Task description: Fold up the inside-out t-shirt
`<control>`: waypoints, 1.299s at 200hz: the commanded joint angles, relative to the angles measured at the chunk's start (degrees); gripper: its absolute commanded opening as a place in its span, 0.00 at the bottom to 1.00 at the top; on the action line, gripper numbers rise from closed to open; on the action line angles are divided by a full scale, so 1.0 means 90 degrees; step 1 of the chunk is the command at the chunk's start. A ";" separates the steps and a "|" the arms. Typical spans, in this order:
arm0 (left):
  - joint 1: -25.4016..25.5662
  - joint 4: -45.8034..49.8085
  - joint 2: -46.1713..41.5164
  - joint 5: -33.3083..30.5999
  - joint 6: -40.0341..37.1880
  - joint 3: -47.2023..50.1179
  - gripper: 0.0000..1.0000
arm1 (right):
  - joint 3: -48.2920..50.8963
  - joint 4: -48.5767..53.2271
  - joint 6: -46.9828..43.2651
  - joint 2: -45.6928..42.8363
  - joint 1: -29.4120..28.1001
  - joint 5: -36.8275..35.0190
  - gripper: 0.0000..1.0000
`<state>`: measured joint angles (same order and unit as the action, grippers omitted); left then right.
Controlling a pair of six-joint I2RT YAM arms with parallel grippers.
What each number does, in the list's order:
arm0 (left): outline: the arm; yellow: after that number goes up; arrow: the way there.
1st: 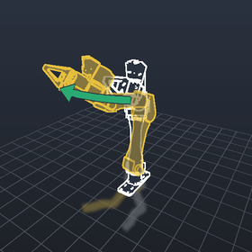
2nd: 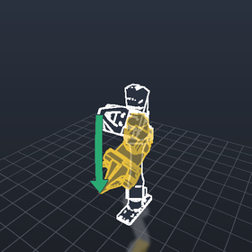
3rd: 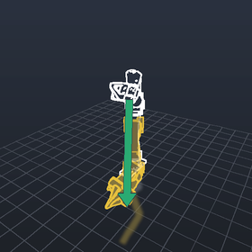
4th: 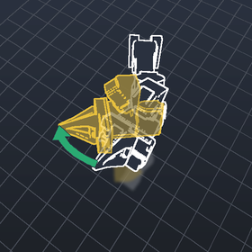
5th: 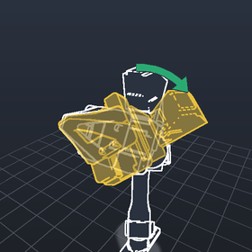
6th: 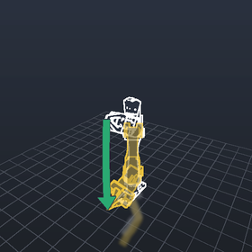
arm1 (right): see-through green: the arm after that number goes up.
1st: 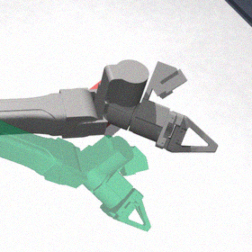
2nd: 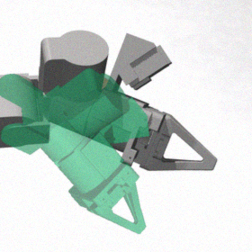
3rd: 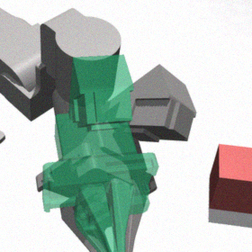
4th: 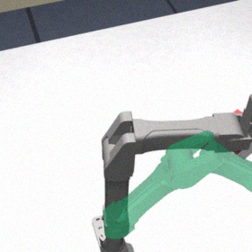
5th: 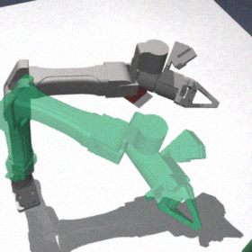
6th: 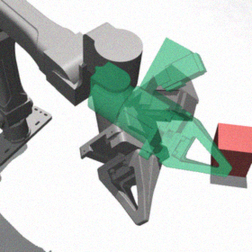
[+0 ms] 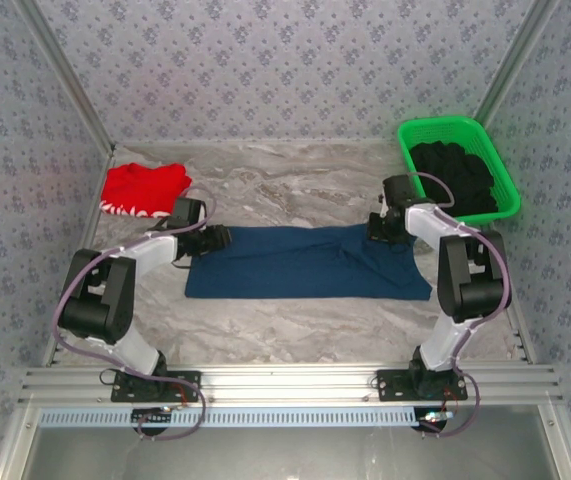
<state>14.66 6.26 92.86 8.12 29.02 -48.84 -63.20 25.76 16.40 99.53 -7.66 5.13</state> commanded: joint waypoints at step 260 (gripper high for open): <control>-0.0046 0.0173 0.0320 -0.0314 -0.0294 -0.0145 0.56 | 0.0477 0.0627 0.0111 -0.0463 -0.0513 -0.0110 0.36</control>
<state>14.63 7.07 95.74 6.15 27.46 -49.82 -59.51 28.77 16.97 94.83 -11.33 4.27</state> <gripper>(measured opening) 0.564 0.350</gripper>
